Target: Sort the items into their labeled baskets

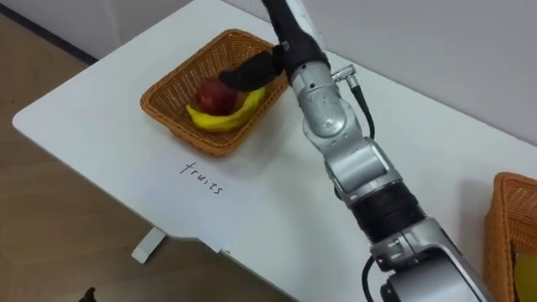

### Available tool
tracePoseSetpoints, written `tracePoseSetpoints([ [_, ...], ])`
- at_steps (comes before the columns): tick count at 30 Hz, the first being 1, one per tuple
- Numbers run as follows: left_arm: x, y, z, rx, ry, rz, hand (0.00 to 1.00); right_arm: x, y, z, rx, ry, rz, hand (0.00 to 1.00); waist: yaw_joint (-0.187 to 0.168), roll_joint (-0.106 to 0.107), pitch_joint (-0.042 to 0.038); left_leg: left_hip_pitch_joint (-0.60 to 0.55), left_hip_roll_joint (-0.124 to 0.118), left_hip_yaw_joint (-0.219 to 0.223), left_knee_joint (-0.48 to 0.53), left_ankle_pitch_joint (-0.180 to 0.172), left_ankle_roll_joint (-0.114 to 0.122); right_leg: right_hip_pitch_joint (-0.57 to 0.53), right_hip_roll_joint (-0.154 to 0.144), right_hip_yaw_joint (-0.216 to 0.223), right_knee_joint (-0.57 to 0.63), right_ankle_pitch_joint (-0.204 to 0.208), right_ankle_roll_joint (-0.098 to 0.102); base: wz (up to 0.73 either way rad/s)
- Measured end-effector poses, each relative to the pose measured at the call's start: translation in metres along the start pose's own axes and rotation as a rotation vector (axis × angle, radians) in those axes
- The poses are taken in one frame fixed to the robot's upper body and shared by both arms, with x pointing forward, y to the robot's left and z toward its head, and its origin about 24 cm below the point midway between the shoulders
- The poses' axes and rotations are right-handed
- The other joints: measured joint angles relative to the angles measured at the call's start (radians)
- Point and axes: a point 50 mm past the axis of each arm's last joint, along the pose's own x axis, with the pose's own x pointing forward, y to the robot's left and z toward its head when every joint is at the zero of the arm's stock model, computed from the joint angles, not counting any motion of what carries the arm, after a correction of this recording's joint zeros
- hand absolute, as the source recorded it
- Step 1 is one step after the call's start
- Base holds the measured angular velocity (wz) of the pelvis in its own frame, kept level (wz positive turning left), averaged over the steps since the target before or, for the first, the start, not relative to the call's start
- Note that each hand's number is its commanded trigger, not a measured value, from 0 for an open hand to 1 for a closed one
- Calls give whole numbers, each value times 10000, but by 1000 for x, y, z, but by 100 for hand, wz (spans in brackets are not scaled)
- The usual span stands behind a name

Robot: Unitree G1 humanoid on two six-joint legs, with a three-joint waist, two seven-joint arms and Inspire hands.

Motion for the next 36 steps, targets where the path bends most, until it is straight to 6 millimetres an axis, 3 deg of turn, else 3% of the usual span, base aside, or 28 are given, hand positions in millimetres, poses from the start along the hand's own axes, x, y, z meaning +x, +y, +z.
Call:
tracePoseSetpoints([
  [2,-1,1,-3,-18,5,45,0,-3,-20,18,262,-1005,-796,0,-397,103,-1,120,-5,76,6,0,1,120,-13,14,4,1,-2,-6],
  [8,-2,0,-2,-510,-210,12,0,-18,-67,43,1214,-2539,-2795,0,-1185,406,-81,519,102,727,-116,-4,7,211,2,501,13,1,-1,-24],
  [13,-5,-9,-1,-1048,-123,-333,0,-27,-91,46,2358,-2797,-3636,0,-1921,666,-193,844,199,1239,-289,-6,8,174,19,949,161,3,-5,-31],
  [14,-6,-10,0,-1168,-108,-459,0,-31,-98,45,2516,-2815,-3972,0,-2165,687,-199,876,212,1256,-295,-8,8,158,26,998,209,3,-5,-22],
  [19,-8,-16,-7,-1328,117,-904,0,-54,-133,46,3026,-3233,-5895,0,-2696,851,-203,969,238,1619,-294,-31,35,91,40,1365,206,22,-35,-21],
  [24,-9,-14,-24,-1104,505,-936,0,-80,-165,34,2485,-3027,-8054,0,-3278,978,-214,1077,288,1848,-401,-39,28,2,82,1590,214,30,-47,-15],
  [27,-9,-11,-32,-1267,798,-806,0,-107,-182,15,2168,-2336,-9536,0,-3454,981,-214,1086,393,2055,-413,-84,-26,-71,176,1740,208,66,-103,-20],
  [34,-16,-13,-47,-1292,1143,-629,0,-191,-199,-31,889,243,-12730,0,-3911,1074,-266,1045,452,2375,-557,-110,-62,-350,228,1898,241,68,-107,-14],
  [36,-16,-12,-50,-1315,1241,-480,0,-208,-202,-39,1213,730,-13570,0,-4004,1059,-257,1059,462,2441,-586,-114,-64,-378,236,1968,245,67,-106,-11],
])
